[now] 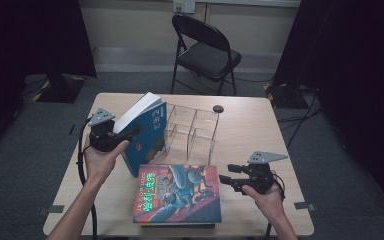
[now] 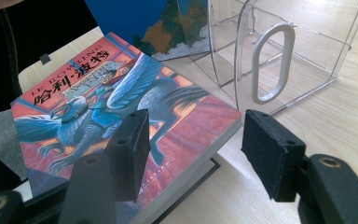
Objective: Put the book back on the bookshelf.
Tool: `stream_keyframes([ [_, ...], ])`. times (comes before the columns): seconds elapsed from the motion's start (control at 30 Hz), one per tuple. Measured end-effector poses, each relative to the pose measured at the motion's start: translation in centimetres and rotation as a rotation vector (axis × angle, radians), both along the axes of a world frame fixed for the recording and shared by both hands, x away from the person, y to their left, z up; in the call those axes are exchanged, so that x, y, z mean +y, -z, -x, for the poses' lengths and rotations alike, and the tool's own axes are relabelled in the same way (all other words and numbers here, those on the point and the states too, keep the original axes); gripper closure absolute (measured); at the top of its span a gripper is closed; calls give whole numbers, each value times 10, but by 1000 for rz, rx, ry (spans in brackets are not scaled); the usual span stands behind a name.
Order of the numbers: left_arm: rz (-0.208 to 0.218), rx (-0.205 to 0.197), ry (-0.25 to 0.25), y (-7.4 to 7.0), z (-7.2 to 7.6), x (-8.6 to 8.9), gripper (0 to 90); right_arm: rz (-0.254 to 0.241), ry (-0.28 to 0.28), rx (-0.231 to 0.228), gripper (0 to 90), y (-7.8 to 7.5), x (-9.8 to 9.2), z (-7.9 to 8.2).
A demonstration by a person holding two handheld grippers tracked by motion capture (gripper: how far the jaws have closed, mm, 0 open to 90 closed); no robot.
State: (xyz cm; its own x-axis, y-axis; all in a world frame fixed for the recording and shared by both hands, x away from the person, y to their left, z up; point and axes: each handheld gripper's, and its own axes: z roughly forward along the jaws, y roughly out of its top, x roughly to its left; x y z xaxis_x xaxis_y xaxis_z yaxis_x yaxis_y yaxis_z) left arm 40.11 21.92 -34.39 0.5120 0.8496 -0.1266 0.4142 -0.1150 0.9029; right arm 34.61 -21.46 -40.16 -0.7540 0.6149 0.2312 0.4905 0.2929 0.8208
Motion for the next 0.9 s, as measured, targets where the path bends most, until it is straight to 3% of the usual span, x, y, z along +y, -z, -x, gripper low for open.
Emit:
stream_keyframes([
  [0.17, -10, 49, 10, -9, -3, 2, 540, 0, 1, 1, 416, 0, 0, 0],
  [0.37, -50, 58, 35, -20, -4, 4, 541, 1, 2, 1, 414, 1, 0, 0],
  [0.47, -48, 43, 40, -23, -4, 5, 547, 2, 1, 2, 414, 1, 0, 0],
  [0.57, -46, 91, 61, -29, -7, 5, 539, 3, 1, 3, 413, 1, 0, -1],
  [0.63, -33, 94, 56, -34, -8, 5, 541, 3, 2, 5, 413, 2, 0, -1],
  [0.7, -112, 84, 54, -38, -9, 1, 556, 6, 2, 8, 413, 2, 1, -1],
  [0.73, -112, 84, 54, -38, -9, 1, 555, 6, 2, 8, 413, 2, 1, -1],
  [0.8, -192, 81, 39, -41, -11, -5, 542, 9, -3, 6, 413, 2, 2, -1],
  [0.87, -199, 92, 44, -42, -12, -6, 532, 8, -3, 5, 413, 2, 1, -1],
  [0.9, -220, 126, 52, -45, -15, -5, 539, 3, 12, 0, 414, 1, 0, -1],
])
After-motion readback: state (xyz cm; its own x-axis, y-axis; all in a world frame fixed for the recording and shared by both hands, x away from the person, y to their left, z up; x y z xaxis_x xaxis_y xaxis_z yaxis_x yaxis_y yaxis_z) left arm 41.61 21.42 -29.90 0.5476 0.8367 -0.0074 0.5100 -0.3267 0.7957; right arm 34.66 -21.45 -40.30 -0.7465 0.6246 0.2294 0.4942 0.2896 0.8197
